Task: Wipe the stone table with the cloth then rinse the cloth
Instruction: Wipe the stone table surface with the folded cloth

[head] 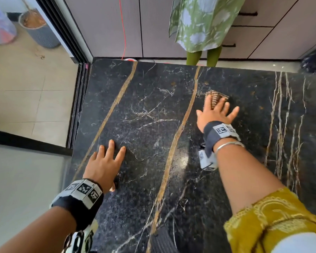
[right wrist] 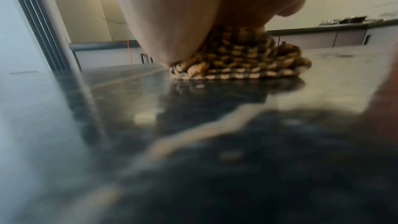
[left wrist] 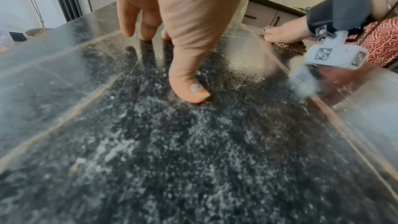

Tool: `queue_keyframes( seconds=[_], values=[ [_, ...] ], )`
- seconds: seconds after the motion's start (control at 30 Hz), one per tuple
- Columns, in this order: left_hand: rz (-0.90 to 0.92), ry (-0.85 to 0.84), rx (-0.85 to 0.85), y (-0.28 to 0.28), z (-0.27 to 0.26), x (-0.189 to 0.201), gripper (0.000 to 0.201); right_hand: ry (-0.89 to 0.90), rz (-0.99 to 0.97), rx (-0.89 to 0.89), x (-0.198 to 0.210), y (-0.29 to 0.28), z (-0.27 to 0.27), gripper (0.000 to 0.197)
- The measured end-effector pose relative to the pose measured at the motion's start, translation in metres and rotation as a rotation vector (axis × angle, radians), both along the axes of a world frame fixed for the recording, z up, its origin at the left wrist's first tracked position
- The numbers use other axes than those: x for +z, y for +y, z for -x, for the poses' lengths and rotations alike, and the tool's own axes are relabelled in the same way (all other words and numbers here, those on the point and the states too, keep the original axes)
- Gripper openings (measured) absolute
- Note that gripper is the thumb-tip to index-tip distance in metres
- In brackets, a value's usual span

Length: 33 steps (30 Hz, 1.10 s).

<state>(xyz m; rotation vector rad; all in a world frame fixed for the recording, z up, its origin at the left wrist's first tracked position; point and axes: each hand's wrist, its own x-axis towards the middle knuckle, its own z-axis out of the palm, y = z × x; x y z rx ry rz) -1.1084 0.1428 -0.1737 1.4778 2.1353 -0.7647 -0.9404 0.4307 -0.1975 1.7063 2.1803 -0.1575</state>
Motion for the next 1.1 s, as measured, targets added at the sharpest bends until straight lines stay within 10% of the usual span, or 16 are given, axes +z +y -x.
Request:
queue_keyframes(
  seconds=[0.23, 0.43, 0.67, 1.1],
  values=[
    [0.031, -0.055, -0.011, 0.004, 0.011, 0.001, 0.131, -0.013, 0.19, -0.165, 0.013, 0.011, 0.049, 0.103],
    [-0.009, -0.079, -0.073, 0.009, 0.029, 0.003, 0.093, 0.008, 0.273, 0.387, 0.022, -0.049, 0.139, 0.123],
    [-0.019, -0.108, -0.038, 0.014, 0.031, 0.002, 0.089, 0.078, 0.235, 0.617, 0.009, -0.066, 0.183, 0.094],
    [-0.059, -0.161, 0.081, 0.016, 0.031, 0.001, 0.099, 0.109, 0.154, -0.016, 0.001, 0.1, 0.047, 0.077]
  ],
)
